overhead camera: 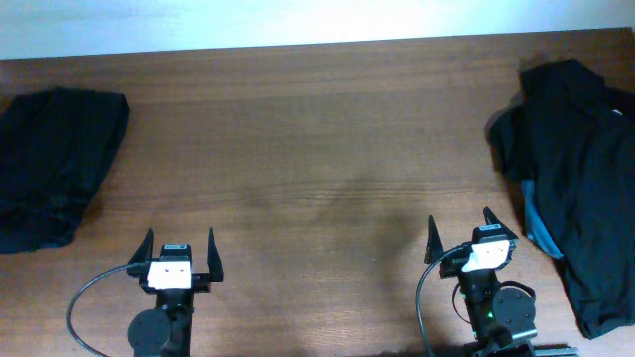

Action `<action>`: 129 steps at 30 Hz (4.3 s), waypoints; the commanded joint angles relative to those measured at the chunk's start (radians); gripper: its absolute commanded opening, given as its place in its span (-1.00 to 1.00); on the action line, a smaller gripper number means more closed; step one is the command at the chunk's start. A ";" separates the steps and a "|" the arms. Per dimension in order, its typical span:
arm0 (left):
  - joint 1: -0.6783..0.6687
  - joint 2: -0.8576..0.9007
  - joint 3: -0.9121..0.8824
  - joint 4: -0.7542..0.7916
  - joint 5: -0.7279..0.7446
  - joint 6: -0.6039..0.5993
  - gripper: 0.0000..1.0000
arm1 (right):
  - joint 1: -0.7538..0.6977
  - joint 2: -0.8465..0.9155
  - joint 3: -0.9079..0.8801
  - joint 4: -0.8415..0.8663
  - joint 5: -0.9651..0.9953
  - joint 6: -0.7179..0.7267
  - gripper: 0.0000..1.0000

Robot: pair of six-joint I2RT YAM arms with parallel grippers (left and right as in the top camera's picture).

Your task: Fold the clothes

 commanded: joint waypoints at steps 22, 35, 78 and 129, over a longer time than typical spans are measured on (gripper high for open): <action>-0.005 -0.008 -0.007 0.000 -0.010 -0.013 0.99 | -0.006 -0.010 -0.005 -0.008 0.010 0.002 0.98; -0.005 -0.008 -0.007 0.000 -0.010 -0.013 0.99 | -0.006 -0.010 -0.005 -0.008 0.010 0.002 0.98; -0.005 -0.008 -0.007 0.000 -0.010 -0.013 0.99 | -0.007 0.769 1.066 -0.578 0.029 0.109 0.98; -0.005 -0.008 -0.007 0.000 -0.010 -0.013 0.99 | -0.398 2.111 2.133 -1.138 0.013 -0.003 0.79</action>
